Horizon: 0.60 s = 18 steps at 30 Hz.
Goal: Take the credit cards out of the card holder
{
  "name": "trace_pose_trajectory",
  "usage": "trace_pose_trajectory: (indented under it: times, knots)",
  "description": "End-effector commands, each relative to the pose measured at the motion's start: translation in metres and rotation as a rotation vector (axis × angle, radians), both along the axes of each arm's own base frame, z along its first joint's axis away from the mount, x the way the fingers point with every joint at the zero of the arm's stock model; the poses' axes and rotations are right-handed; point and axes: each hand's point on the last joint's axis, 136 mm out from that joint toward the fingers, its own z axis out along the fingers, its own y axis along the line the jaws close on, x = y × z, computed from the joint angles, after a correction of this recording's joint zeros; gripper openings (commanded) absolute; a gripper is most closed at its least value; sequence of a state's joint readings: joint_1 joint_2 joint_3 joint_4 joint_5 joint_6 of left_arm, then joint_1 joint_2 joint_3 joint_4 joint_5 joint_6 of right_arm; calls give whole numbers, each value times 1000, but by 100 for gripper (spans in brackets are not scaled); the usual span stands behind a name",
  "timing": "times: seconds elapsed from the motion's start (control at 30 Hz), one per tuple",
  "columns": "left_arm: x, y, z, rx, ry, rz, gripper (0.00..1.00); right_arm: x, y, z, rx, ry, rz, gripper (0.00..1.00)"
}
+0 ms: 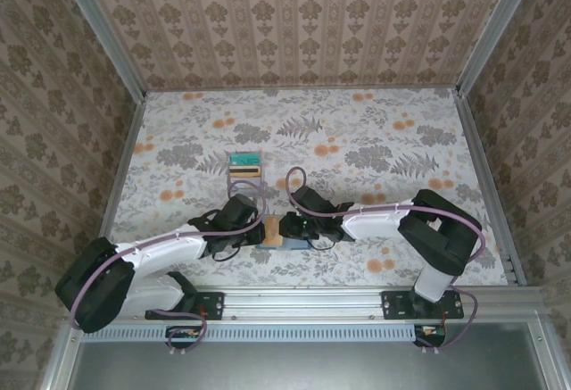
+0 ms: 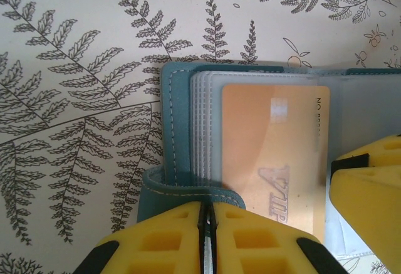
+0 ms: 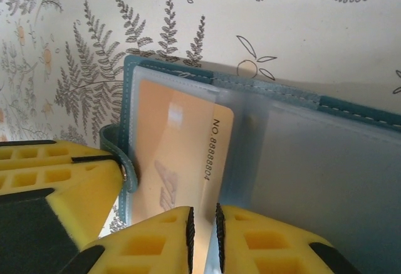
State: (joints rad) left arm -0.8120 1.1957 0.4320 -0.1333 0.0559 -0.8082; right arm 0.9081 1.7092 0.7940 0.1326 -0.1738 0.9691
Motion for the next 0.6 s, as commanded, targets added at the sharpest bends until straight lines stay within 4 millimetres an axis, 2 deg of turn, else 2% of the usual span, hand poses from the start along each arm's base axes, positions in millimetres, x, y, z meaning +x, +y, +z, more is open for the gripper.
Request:
trace_pose_trajectory:
  times: [0.0,0.4,0.5,0.57]
  knots:
    - [-11,13,-14,57,46,9,13,0,6,-3,3,8,12,21]
    - [-12,11,-15,53,48,7,11,-2,13,-6,36,19,25,20]
    - [-12,12,-15,56,50,9,10,-2,12,-7,34,24,21,13]
    - [-12,12,-15,57,51,15,7,-2,10,-6,35,22,15,1]
